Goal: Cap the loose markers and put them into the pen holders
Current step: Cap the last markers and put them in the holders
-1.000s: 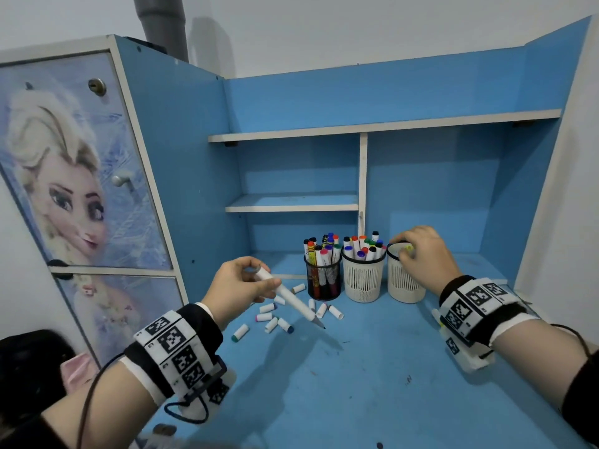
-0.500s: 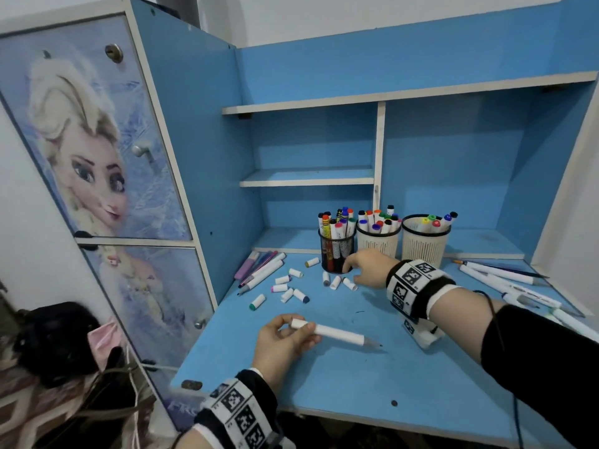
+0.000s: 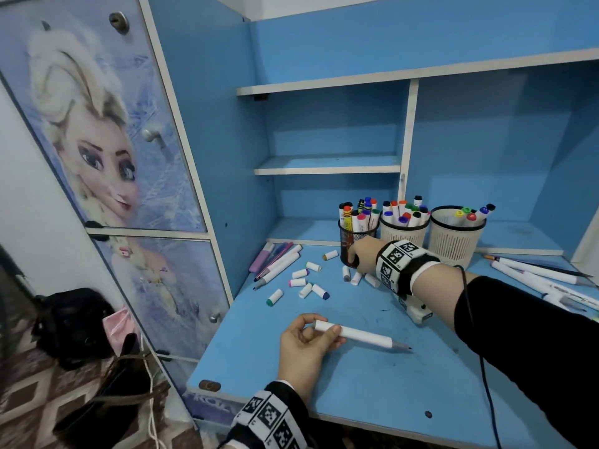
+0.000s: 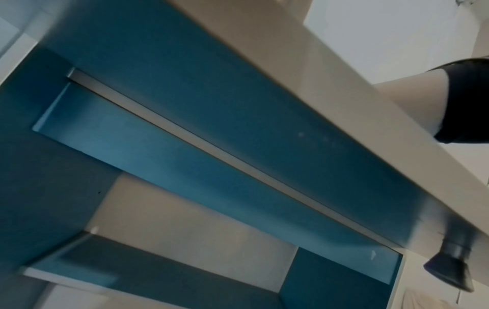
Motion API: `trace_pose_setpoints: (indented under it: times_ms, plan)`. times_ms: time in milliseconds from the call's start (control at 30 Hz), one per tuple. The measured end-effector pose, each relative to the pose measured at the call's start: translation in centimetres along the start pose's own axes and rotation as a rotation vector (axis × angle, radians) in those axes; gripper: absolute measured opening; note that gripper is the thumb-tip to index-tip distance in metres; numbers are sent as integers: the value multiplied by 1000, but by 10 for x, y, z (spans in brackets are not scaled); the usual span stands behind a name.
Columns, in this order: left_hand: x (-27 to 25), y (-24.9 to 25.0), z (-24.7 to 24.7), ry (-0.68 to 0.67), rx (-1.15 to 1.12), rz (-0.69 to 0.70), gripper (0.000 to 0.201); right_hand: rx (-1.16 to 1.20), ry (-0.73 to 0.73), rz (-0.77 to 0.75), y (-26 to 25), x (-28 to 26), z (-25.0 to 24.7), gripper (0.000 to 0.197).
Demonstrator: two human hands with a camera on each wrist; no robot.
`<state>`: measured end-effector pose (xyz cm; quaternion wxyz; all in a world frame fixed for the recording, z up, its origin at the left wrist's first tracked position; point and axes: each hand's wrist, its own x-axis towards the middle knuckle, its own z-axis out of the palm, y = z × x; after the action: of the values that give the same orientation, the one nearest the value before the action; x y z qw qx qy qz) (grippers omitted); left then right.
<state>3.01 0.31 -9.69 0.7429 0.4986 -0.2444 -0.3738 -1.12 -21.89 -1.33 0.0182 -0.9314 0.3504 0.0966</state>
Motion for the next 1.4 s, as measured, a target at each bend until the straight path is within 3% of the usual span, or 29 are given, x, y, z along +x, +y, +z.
trace_pose_setpoints:
  times_ms: [167,433,533,633,767,900,1167,1400]
  plan:
    - [2,-2,0,-6,-7,-9,16,0,-34,-102,-14,11,-1,36]
    - [3,-2,-1,10,6,-11,16,-77,-124,-168,-24,7,8,21]
    - [3,-2,-1,30,12,-9,16,-53,-51,-209,-20,1,5,8]
    - [2,-2,-3,46,14,-1,17,27,68,-218,-16,-10,1,16]
    - [-3,-2,-4,40,10,30,16,279,192,-203,-12,-45,-9,23]
    - [-4,-1,-4,21,10,47,15,577,247,-153,-6,-100,-15,15]
    - [-7,-4,-6,-11,16,81,14,1787,261,97,3,-198,20,10]
    - [-5,-8,-8,22,36,126,12,2392,495,305,7,-209,78,14]
